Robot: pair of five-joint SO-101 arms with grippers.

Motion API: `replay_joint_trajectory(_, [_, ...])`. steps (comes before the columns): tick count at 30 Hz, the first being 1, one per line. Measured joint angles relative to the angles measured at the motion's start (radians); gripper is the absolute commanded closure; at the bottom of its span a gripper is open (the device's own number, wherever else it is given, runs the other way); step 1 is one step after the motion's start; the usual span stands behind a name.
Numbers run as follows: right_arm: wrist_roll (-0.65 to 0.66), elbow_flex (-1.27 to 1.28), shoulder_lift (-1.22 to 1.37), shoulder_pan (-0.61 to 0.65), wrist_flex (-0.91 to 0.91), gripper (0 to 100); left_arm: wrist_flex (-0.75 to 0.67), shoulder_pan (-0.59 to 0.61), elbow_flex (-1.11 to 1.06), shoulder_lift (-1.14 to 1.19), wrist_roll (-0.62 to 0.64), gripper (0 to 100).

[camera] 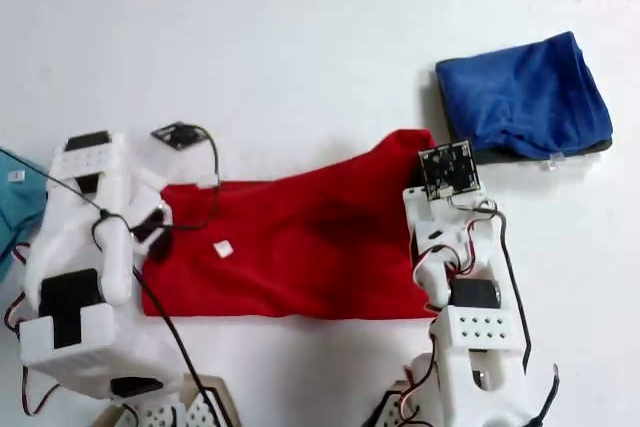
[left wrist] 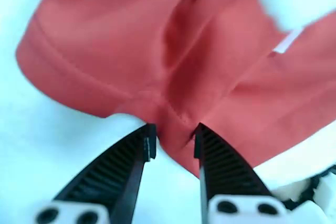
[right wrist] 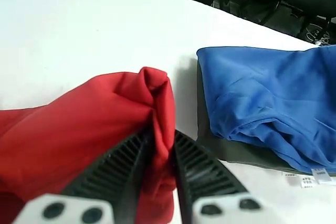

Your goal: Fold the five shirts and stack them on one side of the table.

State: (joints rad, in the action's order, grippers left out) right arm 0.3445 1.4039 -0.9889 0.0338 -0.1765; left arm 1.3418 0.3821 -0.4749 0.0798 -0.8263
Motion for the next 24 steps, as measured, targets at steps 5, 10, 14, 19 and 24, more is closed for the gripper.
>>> replay_joint_trajectory(5, [0.000,0.000,0.000,0.000,0.000,97.9,-0.087,0.002,-0.055,0.000,-0.005,87])
replay_joint_trajectory(10, [0.000,0.000,0.000,0.000,0.000,97.9,-0.097,0.000,-0.057,0.002,0.008,96])
replay_joint_trajectory(14, [0.000,0.000,0.000,0.000,0.000,97.9,-0.037,0.000,-0.011,0.002,0.028,97])
replay_joint_trajectory(19, [0.000,0.000,0.000,0.000,0.000,97.9,0.100,0.000,0.115,0.002,0.034,97])
replay_joint_trajectory(24, [0.000,0.000,0.000,0.000,0.000,97.9,0.189,0.000,0.207,0.002,0.034,97])
